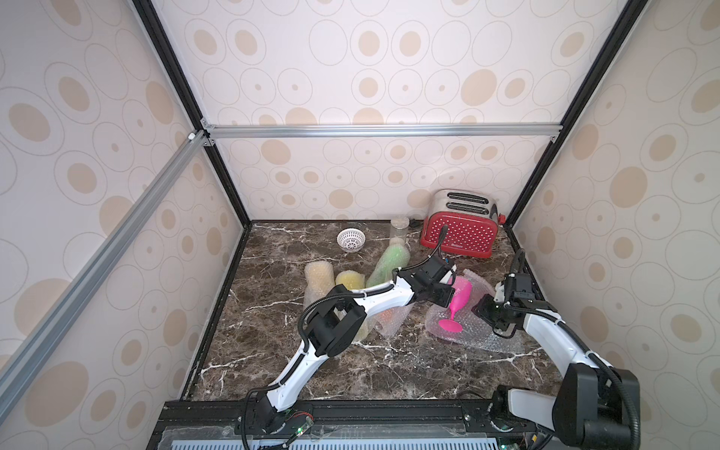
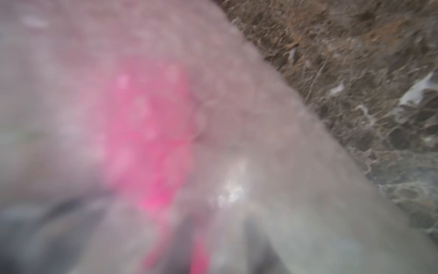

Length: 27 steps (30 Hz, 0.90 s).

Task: Unpack wine glasses from bubble wrap
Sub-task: Unwrap the bubble wrap at the center of the board.

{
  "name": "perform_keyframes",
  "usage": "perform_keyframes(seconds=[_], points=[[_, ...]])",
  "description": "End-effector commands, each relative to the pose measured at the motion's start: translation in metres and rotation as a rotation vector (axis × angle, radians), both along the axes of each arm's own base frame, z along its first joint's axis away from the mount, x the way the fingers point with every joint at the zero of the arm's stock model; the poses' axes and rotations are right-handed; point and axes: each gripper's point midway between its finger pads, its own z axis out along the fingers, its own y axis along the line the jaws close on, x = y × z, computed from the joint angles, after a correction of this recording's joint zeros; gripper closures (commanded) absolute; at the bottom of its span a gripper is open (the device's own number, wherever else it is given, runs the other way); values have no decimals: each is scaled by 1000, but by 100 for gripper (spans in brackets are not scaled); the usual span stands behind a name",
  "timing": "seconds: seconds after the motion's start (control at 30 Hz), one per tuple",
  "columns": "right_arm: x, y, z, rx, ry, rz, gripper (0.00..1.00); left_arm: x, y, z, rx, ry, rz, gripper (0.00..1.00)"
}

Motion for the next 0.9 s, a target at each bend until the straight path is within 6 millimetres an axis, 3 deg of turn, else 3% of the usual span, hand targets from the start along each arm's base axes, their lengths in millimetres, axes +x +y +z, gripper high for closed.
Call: perform_keyframes(seconds=[0.0, 0.17, 0.3, 0.57, 0.7, 0.87], points=[[5, -21, -20, -103, 44, -57, 61, 3, 10, 5, -26, 46, 22, 99], [14, -28, -38, -115, 104, -106, 60, 2, 18, 17, -105, 82, 41, 99], [20, -18, -34, -65, 90, -79, 61, 0, 24, 18, -138, 105, 61, 99], [11, 29, 0, 41, 31, 86, 59, -3, 25, 13, -166, 144, 82, 100], [1, 51, 1, 82, 51, 156, 58, -2, 25, 15, -169, 140, 83, 100], [-5, 68, -13, 111, 88, 195, 57, -3, 23, 16, -186, 148, 81, 100]])
